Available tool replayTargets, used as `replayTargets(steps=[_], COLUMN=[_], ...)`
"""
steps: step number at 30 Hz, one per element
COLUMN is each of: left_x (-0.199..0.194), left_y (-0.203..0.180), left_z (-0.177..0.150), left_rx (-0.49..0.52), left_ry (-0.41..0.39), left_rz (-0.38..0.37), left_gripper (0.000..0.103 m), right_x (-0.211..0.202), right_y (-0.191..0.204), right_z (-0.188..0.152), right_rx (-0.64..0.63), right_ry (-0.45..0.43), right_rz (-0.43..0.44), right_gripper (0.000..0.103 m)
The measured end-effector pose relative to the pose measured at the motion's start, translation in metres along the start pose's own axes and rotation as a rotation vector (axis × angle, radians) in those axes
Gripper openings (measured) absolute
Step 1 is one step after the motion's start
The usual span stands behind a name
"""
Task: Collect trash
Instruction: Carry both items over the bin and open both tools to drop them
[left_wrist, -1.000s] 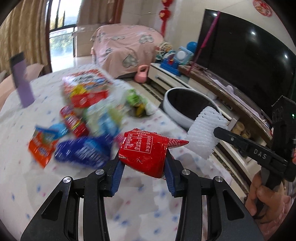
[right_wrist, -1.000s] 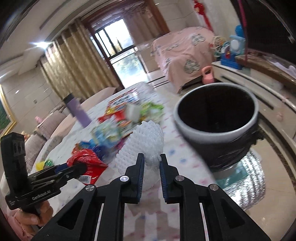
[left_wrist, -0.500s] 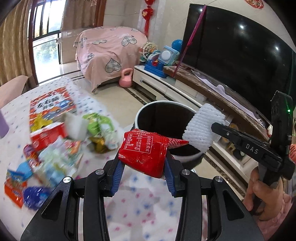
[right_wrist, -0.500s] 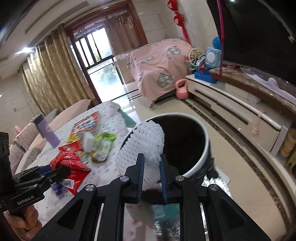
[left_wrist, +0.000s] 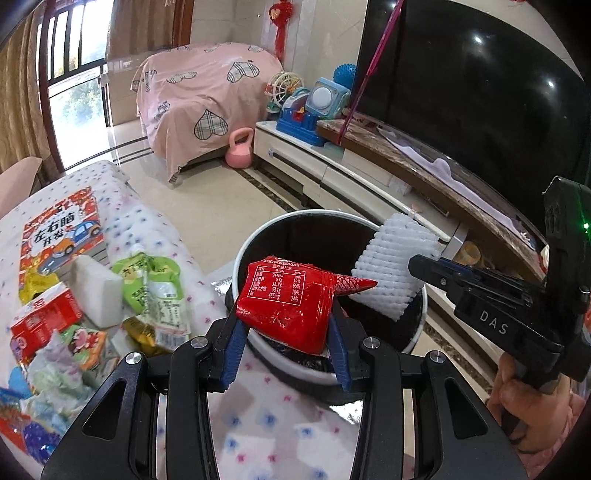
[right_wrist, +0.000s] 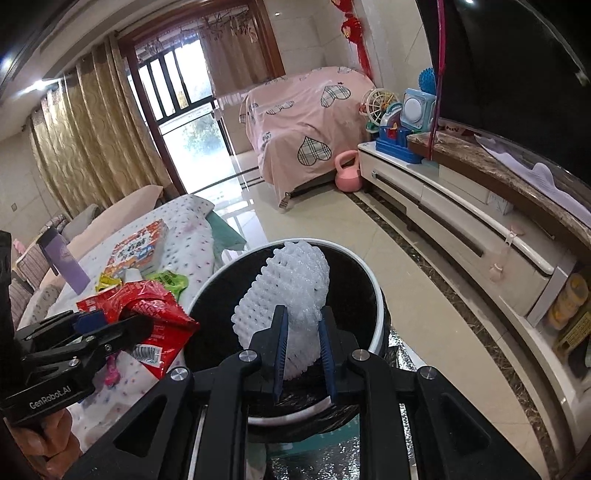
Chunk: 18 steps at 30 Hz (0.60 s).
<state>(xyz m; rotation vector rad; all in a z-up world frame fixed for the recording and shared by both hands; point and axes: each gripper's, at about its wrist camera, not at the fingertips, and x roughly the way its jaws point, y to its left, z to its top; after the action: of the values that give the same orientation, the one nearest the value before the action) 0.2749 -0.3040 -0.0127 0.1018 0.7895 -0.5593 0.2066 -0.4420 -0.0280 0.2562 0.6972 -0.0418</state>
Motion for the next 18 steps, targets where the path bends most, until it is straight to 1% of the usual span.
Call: replayTargets(steps=[3,5,6,8,9,10,11,13,14,15,16,18], left_x=[0.011,0.017,0.020,0.023,0.023,0.022,0.020,0.015,0.012,0.008,0.004,-0.005], left_y=[-0.001,-0.002,-0.002,-0.001,-0.001,0.000,0.000,0.001,0.002,0.003,0.004,0.007], left_z=[0.001,0.001,0.000,-0.001,-0.002,-0.004,-0.004,-0.007,-0.009,-0.012,-0.015,-0.022], left_rx=[-0.003,-0.004,-0.005,-0.010,-0.013,-0.017,-0.019,-0.022,-0.024,-0.026,-0.026,-0.028], left_ry=[0.018,0.032,0.040,0.055,0.057,0.054,0.051,0.044,0.042,0.039,0.035,0.026], left_rz=[-0.002,0.003,0.005,0.009,0.010,0.008,0.008,0.010,0.011,0.011,0.011,0.015], left_gripper=[0.040,0.043,0.045,0.059,0.063,0.070,0.073,0.077,0.079,0.079,0.079,0.080], right_x=[0.008,0.013,0.016,0.021,0.023,0.025,0.025,0.023,0.021,0.018,0.016,0.009], right_y=[-0.005,-0.007,-0.008,-0.009,-0.010,-0.012,-0.012,-0.014,-0.014,-0.014,-0.014,-0.013], right_z=[0.002,0.002,0.002,0.003,0.003,0.003,0.003,0.003,0.003,0.002,0.002,0.000], right_rx=[-0.001,-0.003,-0.004,-0.008,-0.006,-0.001,0.002,0.009,0.015,0.021,0.030,0.046], right_ry=[0.017,0.029,0.037,0.053,0.060,0.065,0.064,0.057,0.051,0.043,0.036,0.020], right_rz=[-0.004,-0.009,-0.008,-0.006,-0.008,-0.007,-0.008,-0.010,-0.011,-0.008,-0.003,0.008], right_gripper=[0.018,0.018,0.021,0.023,0.032,0.041,0.042,0.052,0.053,0.056,0.063,0.069])
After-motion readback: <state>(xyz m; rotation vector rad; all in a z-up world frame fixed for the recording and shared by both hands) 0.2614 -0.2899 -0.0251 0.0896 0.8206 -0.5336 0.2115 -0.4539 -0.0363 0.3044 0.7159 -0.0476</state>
